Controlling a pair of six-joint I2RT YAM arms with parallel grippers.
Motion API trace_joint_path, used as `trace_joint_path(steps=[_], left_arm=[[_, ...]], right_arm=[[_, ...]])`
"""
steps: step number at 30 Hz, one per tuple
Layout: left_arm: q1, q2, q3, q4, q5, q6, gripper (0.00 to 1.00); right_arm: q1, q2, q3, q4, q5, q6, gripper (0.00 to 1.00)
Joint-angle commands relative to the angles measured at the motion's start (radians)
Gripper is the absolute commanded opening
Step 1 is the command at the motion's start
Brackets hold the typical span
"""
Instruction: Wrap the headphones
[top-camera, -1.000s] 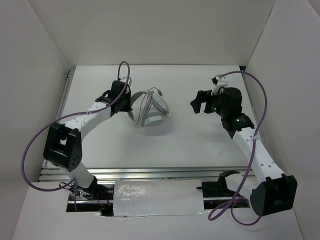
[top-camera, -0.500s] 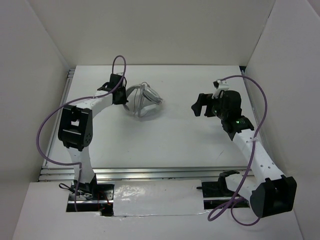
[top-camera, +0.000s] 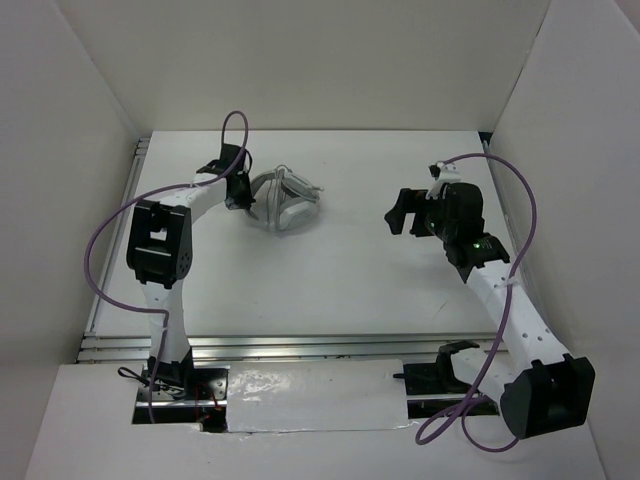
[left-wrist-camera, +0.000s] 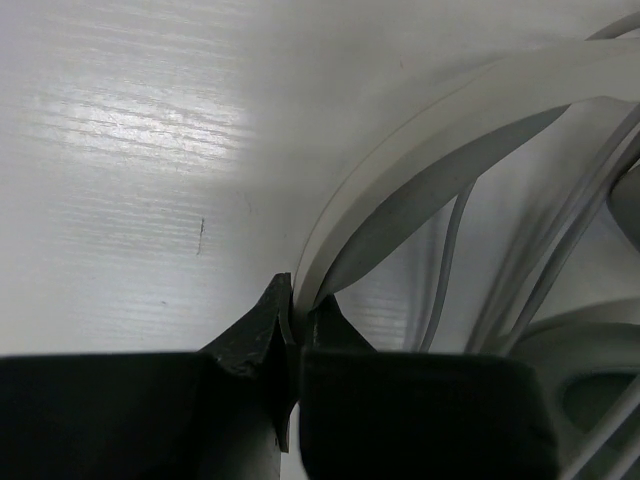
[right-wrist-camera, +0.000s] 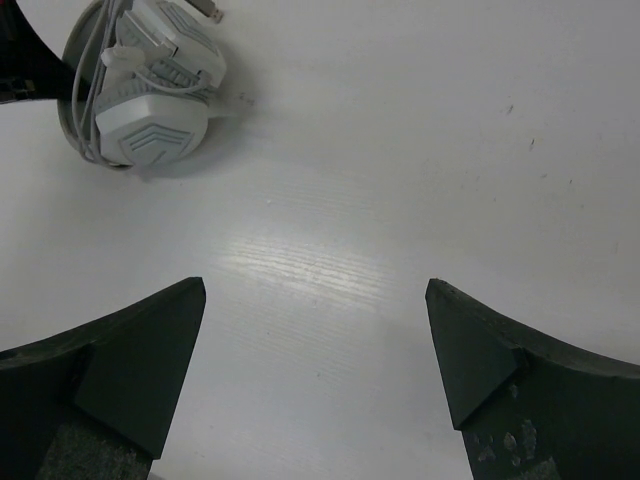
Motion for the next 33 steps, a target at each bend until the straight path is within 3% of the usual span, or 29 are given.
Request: trace_joint_path(steps=[1,3,6,9,16,20,22,24,26,33], left_arm=[[0.014,0.013,0.064,0.001,0.034,-0.047,0.00],[0.018,0.025,0.069,-0.003,0.041,-0.052,0.03],[0.021,0.030,0.072,-0.012,0.042,-0.055,0.15],[0.023,0.024,0.069,-0.016,0.051,-0.053,0.38],[0.025,-0.008,0.075,-0.036,0.042,-0.050,0.46],[0.028,-0.050,0.084,-0.055,0.027,-0.043,0.58],[0.031,-0.074,0.089,-0.064,0.030,-0.038,0.68],[0.031,-0.120,0.082,-0.064,0.019,-0.035,0.87],[0.029,-0.175,0.078,-0.064,0.013,-0.034,0.98],[0.025,-0.387,0.030,-0.085,-0.062,-0.037,0.99]], right_arm=[[-0.005,-0.050,0.028,-0.013,0.021,0.009,1.00],[-0.003,-0.056,0.030,-0.024,0.024,0.009,1.00],[-0.002,-0.062,0.037,-0.038,0.033,0.014,1.00],[-0.002,-0.066,0.040,-0.048,0.036,0.018,1.00],[0.006,-0.083,0.047,-0.059,0.030,0.018,1.00],[0.014,-0.088,0.057,-0.076,0.041,0.015,1.00],[0.014,-0.096,0.060,-0.075,0.049,0.026,1.00],[0.015,-0.103,0.062,-0.076,0.064,0.049,1.00],[0.014,-0.103,0.062,-0.078,0.066,0.058,1.00],[0.014,-0.089,0.082,-0.104,0.108,0.104,1.00]])
